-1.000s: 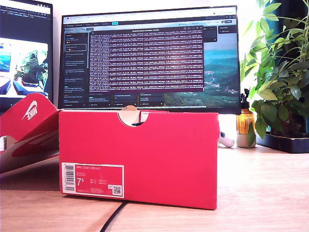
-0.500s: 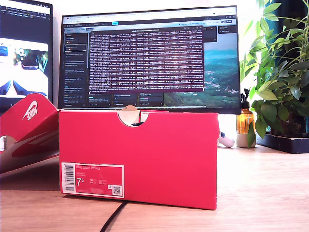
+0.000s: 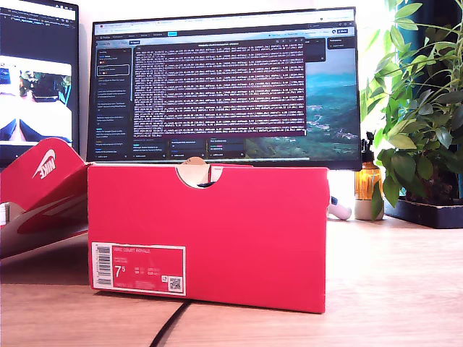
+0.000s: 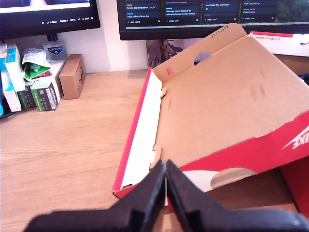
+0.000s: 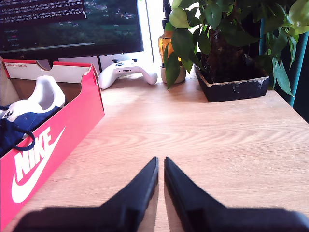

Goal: Pack the blue shoes by picking the first shoe and placing it inside the red shoebox, left side, then picking and rotating the second shoe and placing it in the shoebox

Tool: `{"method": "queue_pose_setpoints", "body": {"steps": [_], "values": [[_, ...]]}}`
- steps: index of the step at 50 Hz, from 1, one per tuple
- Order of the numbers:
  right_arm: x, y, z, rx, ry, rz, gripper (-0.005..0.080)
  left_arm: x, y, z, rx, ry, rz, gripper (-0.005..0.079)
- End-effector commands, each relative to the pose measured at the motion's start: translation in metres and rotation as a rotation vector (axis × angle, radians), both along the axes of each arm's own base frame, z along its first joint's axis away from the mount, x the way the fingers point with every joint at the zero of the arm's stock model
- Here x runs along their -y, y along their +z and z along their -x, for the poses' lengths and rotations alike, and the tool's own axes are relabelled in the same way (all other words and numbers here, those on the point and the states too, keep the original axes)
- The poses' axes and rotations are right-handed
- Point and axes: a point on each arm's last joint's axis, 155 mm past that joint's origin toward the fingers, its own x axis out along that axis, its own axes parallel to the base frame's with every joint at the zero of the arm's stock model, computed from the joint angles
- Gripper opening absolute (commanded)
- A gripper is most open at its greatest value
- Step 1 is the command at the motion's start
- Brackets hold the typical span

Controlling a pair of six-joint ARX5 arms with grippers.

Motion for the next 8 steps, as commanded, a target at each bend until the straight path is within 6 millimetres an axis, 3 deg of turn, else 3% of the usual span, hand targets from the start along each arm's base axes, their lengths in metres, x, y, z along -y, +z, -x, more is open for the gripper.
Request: {"method": "queue_pose_setpoints", "body": {"steps": [1,8], "values": [[-0.0003,-0.0012,-0.0004,0.005,0.000,-0.003,-0.0013,-0.0001,-0.0162,0.0019,-0.047,0.000,0.000,-0.0019],[-0.0003,-0.0012,-0.0004,0.005,0.000,-0.003,-0.0013,-0.0001,-0.0163,0.0020,-0.047,0.000,0.000,-0.0019]]}}
